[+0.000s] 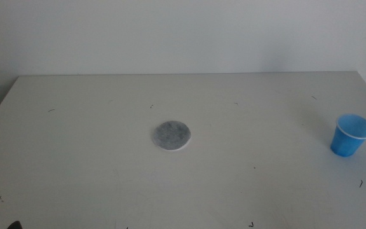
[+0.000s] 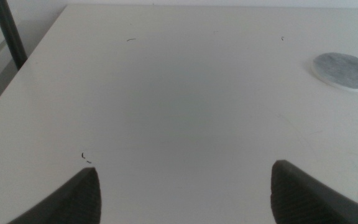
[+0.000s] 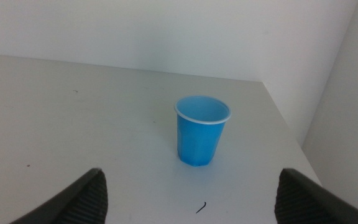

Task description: Place an empty cup on a cup mat.

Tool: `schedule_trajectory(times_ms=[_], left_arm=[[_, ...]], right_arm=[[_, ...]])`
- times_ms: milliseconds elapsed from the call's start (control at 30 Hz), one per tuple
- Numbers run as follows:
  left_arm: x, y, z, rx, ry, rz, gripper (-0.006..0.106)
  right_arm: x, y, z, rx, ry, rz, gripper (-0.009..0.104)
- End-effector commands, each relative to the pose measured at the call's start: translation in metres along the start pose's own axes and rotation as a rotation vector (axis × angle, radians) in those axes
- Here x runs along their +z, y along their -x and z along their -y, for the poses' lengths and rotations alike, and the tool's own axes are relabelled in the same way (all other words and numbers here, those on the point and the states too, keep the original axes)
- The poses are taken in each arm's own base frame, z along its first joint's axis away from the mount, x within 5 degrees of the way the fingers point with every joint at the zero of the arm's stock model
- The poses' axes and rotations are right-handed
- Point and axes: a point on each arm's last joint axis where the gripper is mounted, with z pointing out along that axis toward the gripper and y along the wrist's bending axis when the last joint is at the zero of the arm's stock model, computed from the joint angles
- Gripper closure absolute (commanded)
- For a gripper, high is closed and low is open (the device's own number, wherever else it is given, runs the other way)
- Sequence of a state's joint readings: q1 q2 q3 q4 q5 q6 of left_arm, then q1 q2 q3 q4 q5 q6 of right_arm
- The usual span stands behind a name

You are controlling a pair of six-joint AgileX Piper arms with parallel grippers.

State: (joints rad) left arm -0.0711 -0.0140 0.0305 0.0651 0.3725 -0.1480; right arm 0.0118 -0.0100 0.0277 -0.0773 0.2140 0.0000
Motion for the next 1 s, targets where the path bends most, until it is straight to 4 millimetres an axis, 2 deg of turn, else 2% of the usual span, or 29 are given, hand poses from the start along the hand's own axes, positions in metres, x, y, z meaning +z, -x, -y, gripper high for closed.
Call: schedule_trajectory(times_ms=[0, 167, 500, 733, 967], left_arm=[[-0.001, 0.008, 0.001, -0.011, -0.01, 0.076, -0.005], [-0.001, 0.008, 0.001, -0.011, -0.01, 0.076, -0.005], [-0.001, 0.008, 0.001, -0.011, -0.01, 0.076, -0.005], [-0.001, 0.008, 0.001, -0.011, -0.01, 0.076, -0.005], [-0.001, 0.008, 0.001, -0.011, -0.01, 0.076, -0.005]], right_arm=[[-0.004, 0.015, 0.001, -0.015, -0.013, 0.122, 0.01], [-0.013, 0.037, 0.003, -0.01, -0.019, 0.136, 0.01], [-0.021, 0.07, 0.008, -0.005, -0.023, -0.049, 0.01], [-0.018, 0.122, 0.012, 0.0, -0.023, -0.134, 0.01], [-0.002, 0.172, 0.016, 0.009, -0.019, -0.258, 0.01]])
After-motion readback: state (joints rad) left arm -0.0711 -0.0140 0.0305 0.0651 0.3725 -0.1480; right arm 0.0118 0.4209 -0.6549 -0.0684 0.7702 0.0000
